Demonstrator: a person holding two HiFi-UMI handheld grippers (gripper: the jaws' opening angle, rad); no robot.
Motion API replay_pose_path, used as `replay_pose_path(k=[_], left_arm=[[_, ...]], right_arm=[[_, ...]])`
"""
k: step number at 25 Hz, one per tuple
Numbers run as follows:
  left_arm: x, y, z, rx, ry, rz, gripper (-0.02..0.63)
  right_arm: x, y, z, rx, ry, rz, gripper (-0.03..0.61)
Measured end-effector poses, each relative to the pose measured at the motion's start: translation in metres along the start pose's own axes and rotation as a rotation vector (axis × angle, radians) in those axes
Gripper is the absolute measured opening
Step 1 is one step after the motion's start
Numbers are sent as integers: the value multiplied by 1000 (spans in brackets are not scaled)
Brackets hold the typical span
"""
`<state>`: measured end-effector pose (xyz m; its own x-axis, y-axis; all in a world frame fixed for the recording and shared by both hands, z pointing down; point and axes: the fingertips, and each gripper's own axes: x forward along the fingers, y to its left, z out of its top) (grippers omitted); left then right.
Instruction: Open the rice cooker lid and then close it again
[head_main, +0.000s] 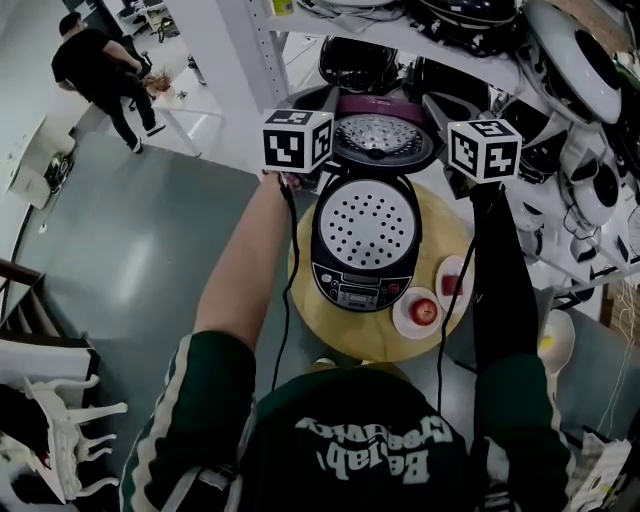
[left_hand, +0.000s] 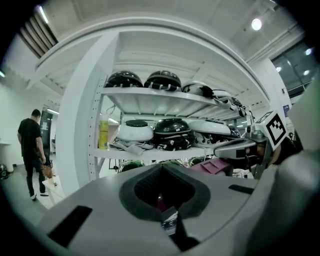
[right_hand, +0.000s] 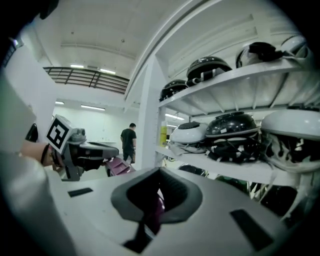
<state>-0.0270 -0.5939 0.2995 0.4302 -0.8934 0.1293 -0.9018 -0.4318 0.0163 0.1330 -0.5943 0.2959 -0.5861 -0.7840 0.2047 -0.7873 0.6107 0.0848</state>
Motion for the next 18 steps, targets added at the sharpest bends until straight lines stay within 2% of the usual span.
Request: replay_pose_path(k=[5, 10, 12, 15, 18], left_arm=[[-13, -6, -2, 2, -7, -6, 0], [-34, -14, -14, -38, 13, -25, -1], [-45, -19, -22, -24, 27, -27, 0], [-67, -22, -40, 58, 41, 18, 0], [-87, -26, -60, 7, 41, 23, -1]], right_arm=[[-12, 12, -6, 63, 39, 45, 3], [-34, 30, -19, 138, 41, 85, 3], [-45, 39, -27, 151, 47, 77, 3], [-61, 54, -46, 142, 65, 44, 3], [-78, 70, -63, 130, 52, 8, 3]])
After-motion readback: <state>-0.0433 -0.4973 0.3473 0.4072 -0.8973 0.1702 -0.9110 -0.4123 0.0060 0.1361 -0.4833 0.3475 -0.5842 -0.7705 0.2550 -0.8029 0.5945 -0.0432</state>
